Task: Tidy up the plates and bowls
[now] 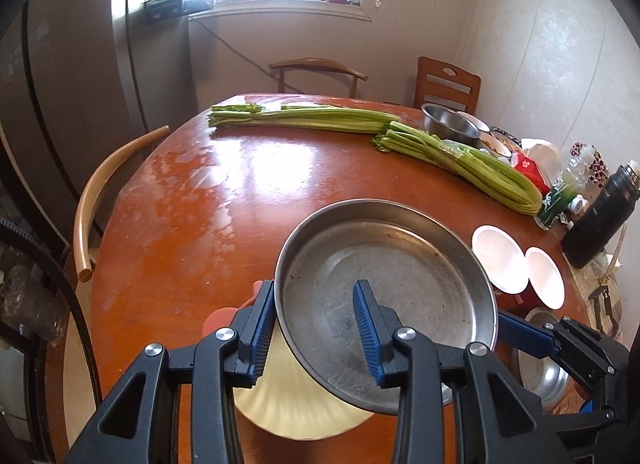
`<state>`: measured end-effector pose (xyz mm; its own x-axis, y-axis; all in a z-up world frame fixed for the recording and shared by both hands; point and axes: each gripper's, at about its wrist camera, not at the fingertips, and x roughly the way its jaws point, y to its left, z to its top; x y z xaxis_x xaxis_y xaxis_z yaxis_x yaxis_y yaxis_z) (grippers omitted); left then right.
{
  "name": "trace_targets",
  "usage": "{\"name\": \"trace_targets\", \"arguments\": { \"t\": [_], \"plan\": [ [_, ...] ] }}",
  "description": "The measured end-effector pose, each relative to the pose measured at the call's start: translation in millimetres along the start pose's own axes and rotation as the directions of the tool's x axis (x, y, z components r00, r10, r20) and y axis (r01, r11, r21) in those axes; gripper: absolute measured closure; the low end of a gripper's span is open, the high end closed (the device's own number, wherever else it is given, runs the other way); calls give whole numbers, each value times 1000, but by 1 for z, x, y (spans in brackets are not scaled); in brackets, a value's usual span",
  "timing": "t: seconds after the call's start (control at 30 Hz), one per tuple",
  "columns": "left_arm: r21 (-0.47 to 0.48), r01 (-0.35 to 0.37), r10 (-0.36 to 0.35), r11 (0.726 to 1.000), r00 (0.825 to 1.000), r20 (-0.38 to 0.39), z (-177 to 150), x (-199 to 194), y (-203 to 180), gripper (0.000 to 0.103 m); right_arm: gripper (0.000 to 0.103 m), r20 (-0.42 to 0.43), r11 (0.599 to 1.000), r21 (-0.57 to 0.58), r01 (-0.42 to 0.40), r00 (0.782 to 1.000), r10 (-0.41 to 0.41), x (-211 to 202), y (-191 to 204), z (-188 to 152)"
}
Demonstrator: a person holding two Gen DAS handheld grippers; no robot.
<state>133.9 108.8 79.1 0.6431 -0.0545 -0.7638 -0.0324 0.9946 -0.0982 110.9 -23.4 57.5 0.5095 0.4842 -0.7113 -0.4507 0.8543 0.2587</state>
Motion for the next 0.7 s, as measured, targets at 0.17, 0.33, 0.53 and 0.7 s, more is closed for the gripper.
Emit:
{"name": "trace_targets", "arguments": {
  "t": [0.17, 0.33, 0.53, 0.7],
  "plan": [
    [-26, -18, 18, 1000, 1000, 3, -6, -1, 16, 64, 46, -14, 999, -33, -14, 1000, 14, 11, 13, 2],
    [-53, -29, 30, 998, 1000, 5, -12, 0, 30, 64, 46, -28, 997, -76, -20, 999, 18, 21, 22, 3],
    [-87, -45, 45, 995, 999, -2, -21, 7, 45, 64, 46, -36, 991, -130, -24, 999, 19, 34, 30, 3],
    [-105, -65, 64, 992, 998, -16, -32, 17, 51, 64, 46, -52, 986, -168, -22, 999, 13, 46, 35, -3]
  ]
}}
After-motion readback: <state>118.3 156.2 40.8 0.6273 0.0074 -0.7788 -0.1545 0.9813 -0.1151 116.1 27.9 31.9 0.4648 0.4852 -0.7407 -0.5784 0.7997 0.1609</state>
